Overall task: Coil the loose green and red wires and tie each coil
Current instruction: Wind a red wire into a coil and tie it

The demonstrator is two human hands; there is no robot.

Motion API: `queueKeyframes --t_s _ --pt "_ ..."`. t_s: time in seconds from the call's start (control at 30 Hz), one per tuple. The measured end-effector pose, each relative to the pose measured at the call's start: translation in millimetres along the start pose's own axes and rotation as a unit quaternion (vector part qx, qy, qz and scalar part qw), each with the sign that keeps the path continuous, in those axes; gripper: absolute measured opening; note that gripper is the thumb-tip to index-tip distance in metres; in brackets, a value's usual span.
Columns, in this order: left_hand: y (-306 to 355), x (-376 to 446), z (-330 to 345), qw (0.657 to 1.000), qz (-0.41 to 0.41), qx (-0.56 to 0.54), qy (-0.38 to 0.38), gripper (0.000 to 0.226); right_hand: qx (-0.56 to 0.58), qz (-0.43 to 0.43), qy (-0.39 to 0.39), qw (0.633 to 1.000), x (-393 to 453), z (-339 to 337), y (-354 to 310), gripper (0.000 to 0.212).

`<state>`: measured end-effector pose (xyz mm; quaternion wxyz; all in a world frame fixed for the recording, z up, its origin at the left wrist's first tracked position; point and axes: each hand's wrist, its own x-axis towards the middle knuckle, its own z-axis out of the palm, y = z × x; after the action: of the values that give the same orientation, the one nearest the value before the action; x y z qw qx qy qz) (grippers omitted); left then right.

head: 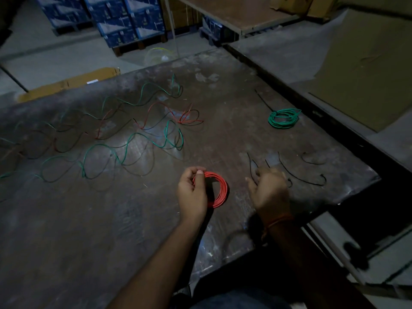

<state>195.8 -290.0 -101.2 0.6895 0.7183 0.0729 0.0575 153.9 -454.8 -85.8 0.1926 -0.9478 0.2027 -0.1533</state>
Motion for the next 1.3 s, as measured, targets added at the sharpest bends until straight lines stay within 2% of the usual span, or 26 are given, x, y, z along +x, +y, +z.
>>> queueKeyframes --t_s 0.1,0.3,0.4,0.5,0.6,0.7,0.77,0.9,1.0,1.07,1.2,1.3 --pt "-1.9 -1.7 -1.4 0.999 0.025 0.023 -0.009 0.026 -0.056 0.023 -0.061 0.996 6.3 0.6 -2.4 0.025" --pt "0.2 1.0 0.0 0.997 0.048 0.066 -0.015 0.032 -0.068 -0.015 -0.071 0.995 8.6 1.6 -8.2 0.017" --pt "-3.7 5.3 1.2 0.995 0.036 0.087 -0.009 0.031 0.015 -0.030 -0.058 0.998 7.9 5.4 -10.3 0.017" --pt "-8.6 8.9 2.1 0.994 0.032 0.103 -0.005 0.033 0.168 -0.047 -0.024 0.984 7.7 2.4 -14.4 0.011" --pt "-12.5 11.6 1.7 0.992 0.033 0.120 0.001 0.040 0.338 -0.038 -0.019 0.940 5.8 -2.7 -20.0 0.014" --pt "-11.6 11.2 1.2 0.989 0.041 0.144 0.010 0.042 0.511 -0.002 -0.068 0.857 -1.6 -8.0 -26.1 0.019" --pt "-10.6 10.6 2.0 0.988 0.040 0.146 0.017 0.040 0.568 0.008 -0.082 0.819 -7.1 -9.1 -28.9 0.019" --pt "-12.9 11.3 3.2 0.988 0.029 0.149 0.035 0.043 0.616 0.006 -0.104 0.781 -13.8 -5.2 -32.0 0.018" --pt "-14.1 11.9 3.4 0.988 0.026 0.148 0.038 0.045 0.604 -0.023 -0.130 0.786 -19.3 -3.2 -29.9 0.016" --pt "-14.1 12.0 3.6 0.989 0.020 0.142 0.037 0.047 0.577 -0.048 -0.146 0.802 -23.5 -0.4 -27.0 0.016" --pt "-11.4 11.4 3.5 0.991 0.011 0.131 0.036 0.045 0.405 -0.102 -0.161 0.894 -27.5 18.1 -18.3 0.012" --pt "-8.9 10.4 1.9 0.992 0.017 0.125 0.031 0.040 0.318 -0.140 -0.114 0.931 -29.6 30.8 -15.8 0.009"
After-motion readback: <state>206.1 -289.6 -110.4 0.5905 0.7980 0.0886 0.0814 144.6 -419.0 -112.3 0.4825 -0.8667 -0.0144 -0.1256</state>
